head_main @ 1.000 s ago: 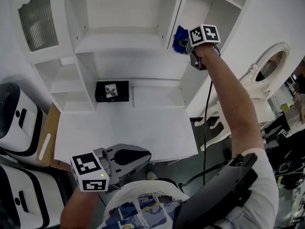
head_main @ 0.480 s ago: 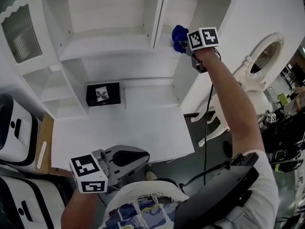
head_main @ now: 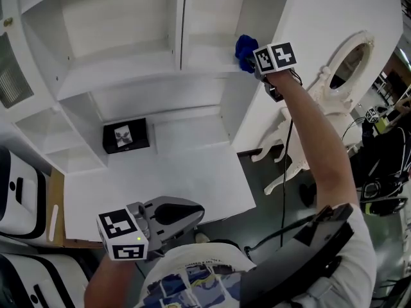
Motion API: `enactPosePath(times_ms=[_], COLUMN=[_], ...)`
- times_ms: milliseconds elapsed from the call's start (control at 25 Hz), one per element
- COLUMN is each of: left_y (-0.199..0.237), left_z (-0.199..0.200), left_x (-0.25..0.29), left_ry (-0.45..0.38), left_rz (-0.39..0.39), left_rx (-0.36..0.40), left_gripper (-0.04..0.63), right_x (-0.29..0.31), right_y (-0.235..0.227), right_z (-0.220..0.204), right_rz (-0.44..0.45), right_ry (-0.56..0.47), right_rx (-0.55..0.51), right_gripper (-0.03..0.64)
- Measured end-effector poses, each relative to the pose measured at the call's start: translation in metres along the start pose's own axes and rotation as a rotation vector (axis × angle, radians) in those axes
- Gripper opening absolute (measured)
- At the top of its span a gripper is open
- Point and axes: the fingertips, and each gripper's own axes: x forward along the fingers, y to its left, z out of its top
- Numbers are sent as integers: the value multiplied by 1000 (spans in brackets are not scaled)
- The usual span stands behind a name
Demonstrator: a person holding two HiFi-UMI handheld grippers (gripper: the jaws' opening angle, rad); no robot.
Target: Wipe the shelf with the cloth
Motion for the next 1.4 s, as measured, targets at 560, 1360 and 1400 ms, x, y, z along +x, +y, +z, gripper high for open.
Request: enactPosePath(times_ms=[560, 1360, 1400], left_y=[27, 69, 71], left_z=[15, 10, 11], left_x=[52, 101, 101], left_ry=[12, 4, -1], left_rz=[-1, 148, 165], left_rx=[-1, 17, 23], left_gripper=[12, 12, 12], right_x=[-12, -35, -35], right_y=[-11, -23, -24], right_z=[-5, -60, -67], right_rz=[-26, 77, 73], right_ry=[-96, -325, -324], right_rx=[-177, -64, -57], right_gripper=[67, 67, 67])
